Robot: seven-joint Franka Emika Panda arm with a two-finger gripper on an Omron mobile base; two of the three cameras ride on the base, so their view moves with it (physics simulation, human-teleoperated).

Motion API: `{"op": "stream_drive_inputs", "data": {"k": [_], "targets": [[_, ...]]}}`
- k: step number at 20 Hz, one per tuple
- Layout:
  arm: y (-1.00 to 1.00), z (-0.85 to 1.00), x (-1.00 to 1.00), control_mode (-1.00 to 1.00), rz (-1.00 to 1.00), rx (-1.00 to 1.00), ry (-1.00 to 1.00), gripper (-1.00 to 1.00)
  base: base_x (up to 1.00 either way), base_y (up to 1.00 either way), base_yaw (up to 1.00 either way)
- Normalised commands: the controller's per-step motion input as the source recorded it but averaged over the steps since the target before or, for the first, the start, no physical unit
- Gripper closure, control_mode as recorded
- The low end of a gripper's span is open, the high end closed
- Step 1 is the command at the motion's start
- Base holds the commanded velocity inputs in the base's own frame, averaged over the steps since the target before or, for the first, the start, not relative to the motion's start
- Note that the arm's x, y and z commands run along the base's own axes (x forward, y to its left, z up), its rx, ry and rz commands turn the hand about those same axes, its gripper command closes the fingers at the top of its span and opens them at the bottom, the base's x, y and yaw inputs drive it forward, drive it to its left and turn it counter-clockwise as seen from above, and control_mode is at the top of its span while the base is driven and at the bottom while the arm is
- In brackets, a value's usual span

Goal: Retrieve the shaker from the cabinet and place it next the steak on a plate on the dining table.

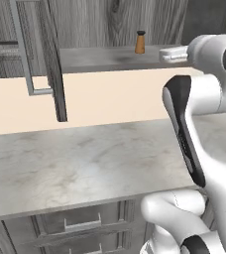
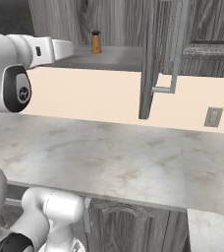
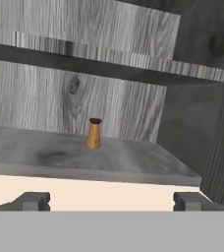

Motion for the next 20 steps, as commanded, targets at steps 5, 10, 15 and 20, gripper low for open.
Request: {"op": "stream_drive_inputs", "data": {"k": [5, 10, 15, 20], "targets": [[-0.05, -0.08, 0.52, -1.00, 0.07, 0.14, 0.05, -1.00, 0.00, 0.00, 0.00], [-0.12, -0.04, 0.32, -1.00, 0.10, 0.06, 0.00, -1.00, 0.00, 0.00, 0.00], [-0.02, 0.00, 0.29, -1.00, 0.05, 0.00, 0.00, -1.00, 0.00, 0.00, 0.00], [0.00, 0.00, 0.42, -1.00, 0.01, 0.00, 0.00, -1.00, 0.00, 0.00, 0.00]]}}
